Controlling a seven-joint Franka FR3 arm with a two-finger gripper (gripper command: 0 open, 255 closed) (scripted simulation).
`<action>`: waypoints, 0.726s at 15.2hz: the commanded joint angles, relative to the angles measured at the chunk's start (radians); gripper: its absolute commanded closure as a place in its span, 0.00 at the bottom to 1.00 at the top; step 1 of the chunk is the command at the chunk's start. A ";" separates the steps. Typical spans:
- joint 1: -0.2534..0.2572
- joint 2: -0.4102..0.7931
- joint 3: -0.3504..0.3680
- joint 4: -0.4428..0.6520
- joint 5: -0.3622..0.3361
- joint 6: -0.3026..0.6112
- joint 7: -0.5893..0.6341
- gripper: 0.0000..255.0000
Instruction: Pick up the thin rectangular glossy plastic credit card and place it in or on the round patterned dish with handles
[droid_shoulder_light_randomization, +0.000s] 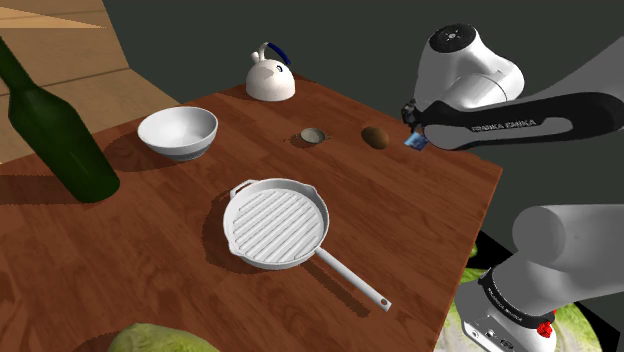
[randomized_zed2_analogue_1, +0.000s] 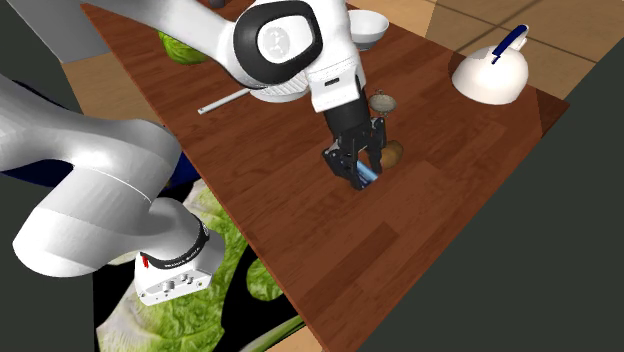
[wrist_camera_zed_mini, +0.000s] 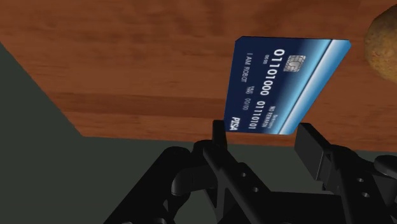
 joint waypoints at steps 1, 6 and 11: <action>0.010 -0.012 -0.015 0.016 0.008 -0.027 -0.019 1.00; 0.031 -0.043 -0.050 0.056 0.027 -0.095 -0.064 1.00; -0.006 0.058 0.063 0.192 0.015 -0.156 0.027 1.00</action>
